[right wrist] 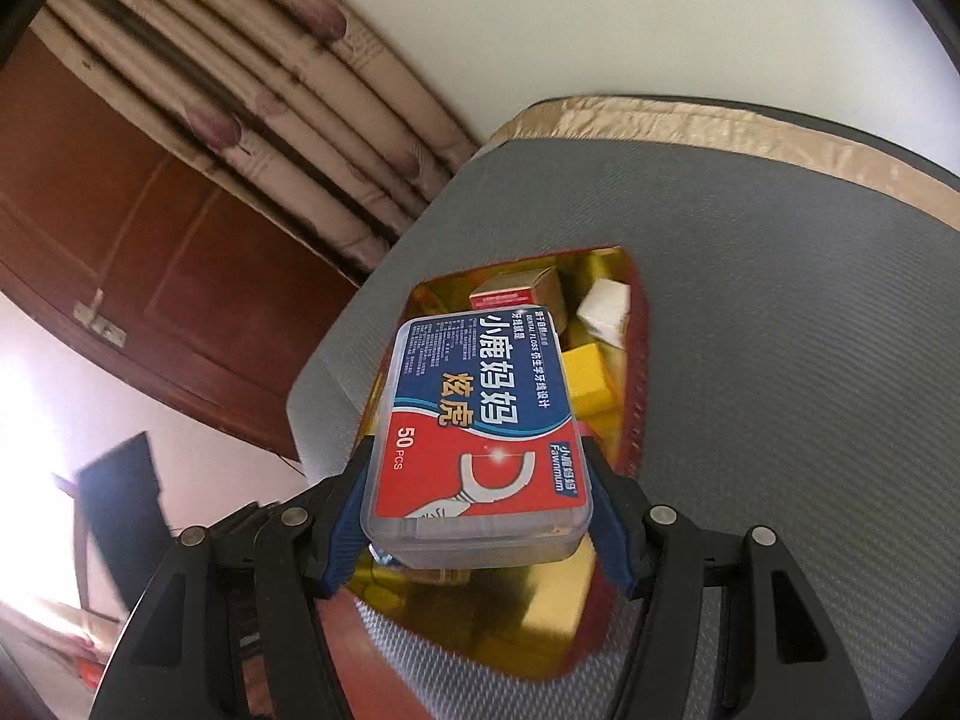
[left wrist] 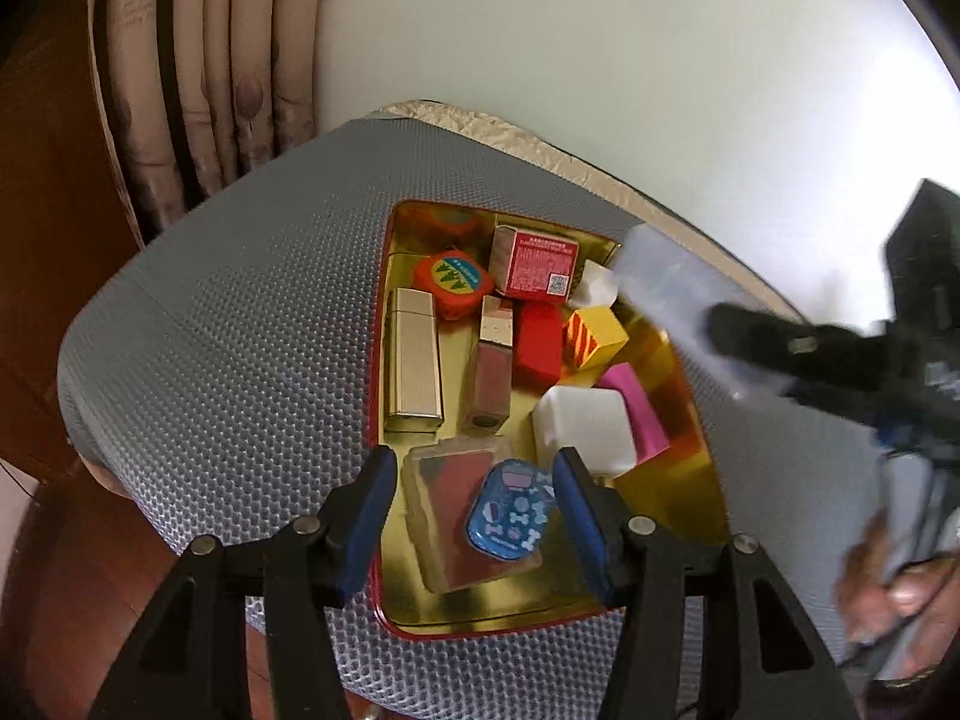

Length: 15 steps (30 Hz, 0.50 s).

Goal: Organize rigid objects
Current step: 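Open the left gripper to release the tag while the right gripper lowers the box into the tin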

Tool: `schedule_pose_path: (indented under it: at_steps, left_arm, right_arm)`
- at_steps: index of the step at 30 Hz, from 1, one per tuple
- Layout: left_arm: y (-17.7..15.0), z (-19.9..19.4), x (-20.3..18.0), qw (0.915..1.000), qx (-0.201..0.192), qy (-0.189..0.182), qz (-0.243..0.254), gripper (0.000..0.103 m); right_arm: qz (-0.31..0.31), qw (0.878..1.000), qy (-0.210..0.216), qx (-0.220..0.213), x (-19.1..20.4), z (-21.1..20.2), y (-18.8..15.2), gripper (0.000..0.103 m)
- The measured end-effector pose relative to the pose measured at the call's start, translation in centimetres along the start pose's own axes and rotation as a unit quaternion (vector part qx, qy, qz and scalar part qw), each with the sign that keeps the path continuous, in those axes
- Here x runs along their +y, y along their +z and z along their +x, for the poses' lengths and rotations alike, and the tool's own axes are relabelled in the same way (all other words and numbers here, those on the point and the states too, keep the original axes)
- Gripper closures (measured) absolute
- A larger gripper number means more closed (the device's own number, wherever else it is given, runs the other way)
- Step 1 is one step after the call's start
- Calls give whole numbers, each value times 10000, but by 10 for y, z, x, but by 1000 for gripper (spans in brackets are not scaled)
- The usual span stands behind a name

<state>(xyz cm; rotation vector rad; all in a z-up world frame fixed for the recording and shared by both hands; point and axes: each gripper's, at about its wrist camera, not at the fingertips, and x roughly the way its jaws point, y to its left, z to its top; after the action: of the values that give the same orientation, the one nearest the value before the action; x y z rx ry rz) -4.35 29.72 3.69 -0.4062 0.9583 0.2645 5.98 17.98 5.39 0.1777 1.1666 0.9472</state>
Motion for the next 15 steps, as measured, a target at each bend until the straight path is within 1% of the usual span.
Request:
schedule_pose_path:
  at_steps: [2,4,6,9,11,13,15]
  left_arm:
    - [2,-3,5,9997,21,-224,-80,47]
    - [5,-10,10,9989,-57,-436,-167,47]
    - [6,-16,12,9991,-176,-337,-213,47]
    - [10,-32,23,9978,-497,-192,-403,47]
    - [11,-40,29,9961,-672,-127,-551,46]
    - [12,-41,35,9955,-675,14,-669,44]
    - [11,-41,40,9949,-611,-33,-801,44]
  right_arm:
    - [-53,10000,-5,54,1,8,0,43]
    - [-135,9998,-53,98,6,19,2,43]
    - [-204,9997,-116,109,9,28,2,43]
    - [-262,9996,-101,104,14,37,4,43]
    - [-392,9989,-217,98,20,43,6,43]
    - [-454,9985,-269,136,24,50,6,43]
    - [-440,9987,-222,122,24,51,3,43]
